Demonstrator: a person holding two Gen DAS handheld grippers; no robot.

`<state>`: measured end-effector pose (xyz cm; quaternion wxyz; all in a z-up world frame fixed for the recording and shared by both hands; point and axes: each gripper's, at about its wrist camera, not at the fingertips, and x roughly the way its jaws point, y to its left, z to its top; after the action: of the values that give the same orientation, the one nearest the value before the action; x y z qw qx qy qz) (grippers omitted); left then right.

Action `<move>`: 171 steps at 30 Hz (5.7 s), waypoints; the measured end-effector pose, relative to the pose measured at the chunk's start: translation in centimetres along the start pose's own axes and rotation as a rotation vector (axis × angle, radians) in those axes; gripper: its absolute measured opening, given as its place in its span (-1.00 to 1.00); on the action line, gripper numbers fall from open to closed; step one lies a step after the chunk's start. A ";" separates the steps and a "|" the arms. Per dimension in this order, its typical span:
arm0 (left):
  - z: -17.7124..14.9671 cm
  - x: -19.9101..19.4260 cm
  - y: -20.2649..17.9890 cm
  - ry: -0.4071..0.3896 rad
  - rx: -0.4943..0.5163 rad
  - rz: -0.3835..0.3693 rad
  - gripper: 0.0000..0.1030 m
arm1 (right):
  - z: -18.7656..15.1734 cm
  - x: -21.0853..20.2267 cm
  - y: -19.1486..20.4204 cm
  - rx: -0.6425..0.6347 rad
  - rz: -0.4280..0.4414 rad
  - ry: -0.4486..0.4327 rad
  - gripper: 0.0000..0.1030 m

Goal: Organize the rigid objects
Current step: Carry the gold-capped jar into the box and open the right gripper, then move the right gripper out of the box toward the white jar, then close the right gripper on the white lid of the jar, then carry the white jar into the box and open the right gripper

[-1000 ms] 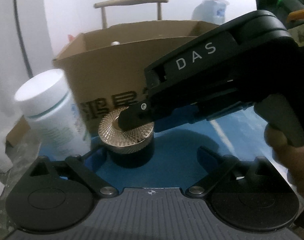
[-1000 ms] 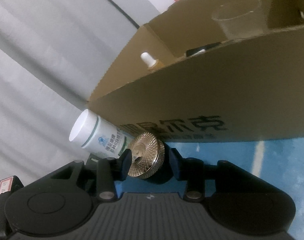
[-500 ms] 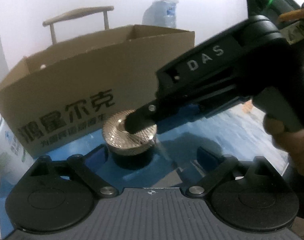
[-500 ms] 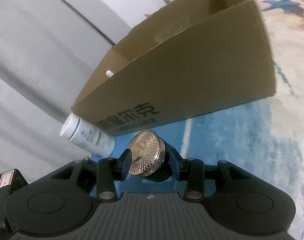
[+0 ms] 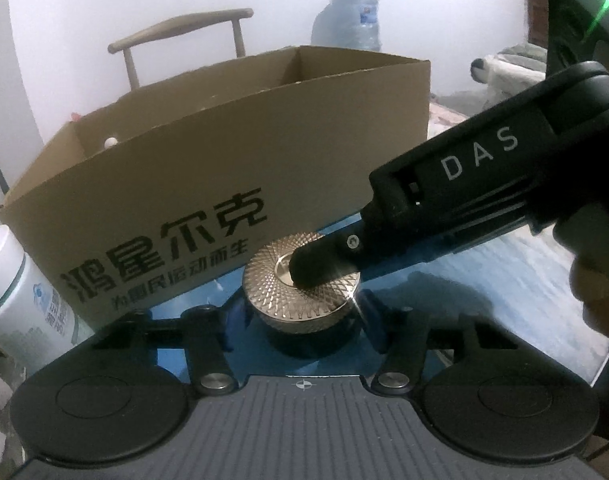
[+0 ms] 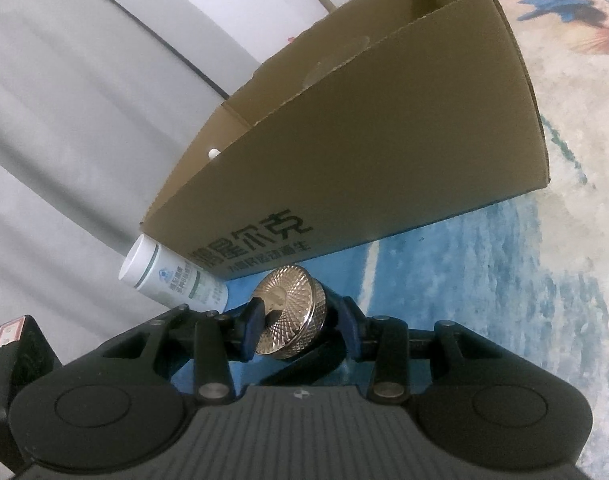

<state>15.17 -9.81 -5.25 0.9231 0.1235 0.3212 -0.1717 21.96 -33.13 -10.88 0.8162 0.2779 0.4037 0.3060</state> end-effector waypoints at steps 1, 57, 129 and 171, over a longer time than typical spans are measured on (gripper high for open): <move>0.1 0.1 0.2 0.000 -0.007 0.000 0.10 | -0.1 0.0 0.1 -0.006 -0.004 -0.001 -0.16; 18.3 10.0 0.8 0.145 -0.088 -0.029 0.15 | 19.9 -0.8 0.0 -0.200 -0.231 0.034 -0.19; -0.7 -5.9 10.1 -0.089 -0.217 0.298 0.03 | 4.8 8.4 15.6 -0.190 0.097 0.109 -0.16; -0.7 -3.8 -1.3 -0.176 -0.015 -0.001 0.06 | -1.2 -3.8 6.5 -0.061 -0.024 -0.128 -0.15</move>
<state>11.44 -9.87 -3.51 0.9485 0.1008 0.2404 -0.1800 17.30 -31.31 -5.08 0.8521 0.2669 0.3445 0.2899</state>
